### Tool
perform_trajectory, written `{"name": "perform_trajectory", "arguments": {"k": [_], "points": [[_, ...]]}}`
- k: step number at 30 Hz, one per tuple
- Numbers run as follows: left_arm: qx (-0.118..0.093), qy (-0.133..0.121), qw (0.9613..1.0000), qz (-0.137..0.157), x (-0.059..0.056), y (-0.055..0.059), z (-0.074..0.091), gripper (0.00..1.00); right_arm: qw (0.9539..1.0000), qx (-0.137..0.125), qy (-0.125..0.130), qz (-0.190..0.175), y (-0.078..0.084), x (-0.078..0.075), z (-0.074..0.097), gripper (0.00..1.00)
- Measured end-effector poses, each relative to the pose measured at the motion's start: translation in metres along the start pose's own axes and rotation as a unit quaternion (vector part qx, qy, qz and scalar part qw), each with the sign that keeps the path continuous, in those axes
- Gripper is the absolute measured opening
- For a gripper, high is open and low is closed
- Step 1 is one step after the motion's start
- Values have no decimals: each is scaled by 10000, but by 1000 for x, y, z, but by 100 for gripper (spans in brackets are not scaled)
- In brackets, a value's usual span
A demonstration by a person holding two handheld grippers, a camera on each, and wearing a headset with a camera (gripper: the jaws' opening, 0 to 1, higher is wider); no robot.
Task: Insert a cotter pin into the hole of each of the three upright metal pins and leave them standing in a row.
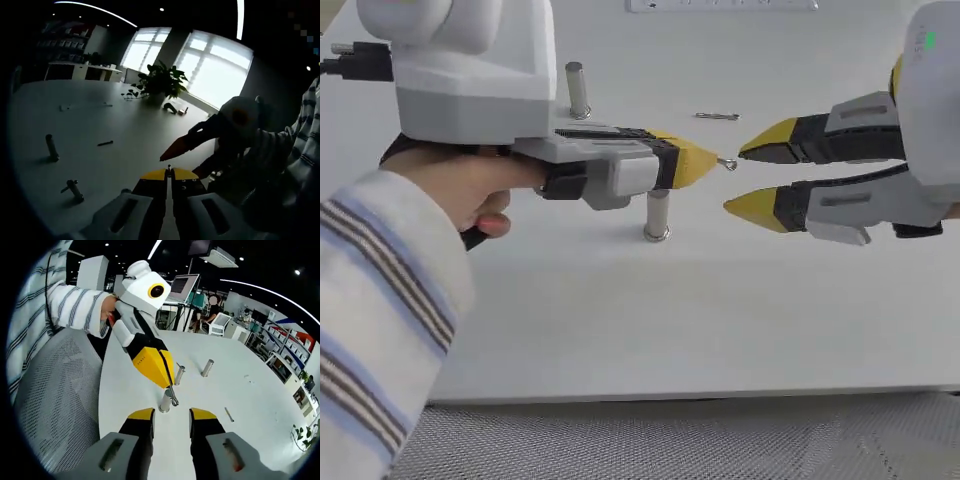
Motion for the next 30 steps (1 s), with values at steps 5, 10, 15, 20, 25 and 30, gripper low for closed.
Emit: {"name": "perform_trajectory", "arguments": {"k": [5, 10, 15, 20, 25, 30], "points": [[-65, 152, 9983, -559, 1, 1, 3, 0, 9990, -197, -290, -290, 1, 1, -1, 23], [-226, 349, 9931, -1101, -5, 2, 6, 0, 9958, -448, -649, -464, 1, 3, -4, 15], [-361, 545, 9864, -1508, -8, 1, 9, 0, 9897, -674, -1093, -639, -7, 19, -9, 9], [-362, 659, 9846, -1578, -10, 1, 10, 0, 9884, -778, -1107, -687, -9, 19, -9, 6], [-330, 736, 9837, -1605, -11, 3, 10, 0, 9885, -751, -1135, -657, -9, 20, -8, 1], [-233, 818, 9823, -1667, -9, 6, 8, 0, 9888, -683, -1199, -568, -10, 23, -6, 0]]}}
Point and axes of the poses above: the centre of the closed fingertips' face, and the gripper's own axes: z roughly backward along the fingers, x roughly to its left, y roughly out of its underside, the point moved 5 cm from there along z, roughly backward along the fingers, and after that the axes turned 14 degrees about -y, right-handed, at the moved point
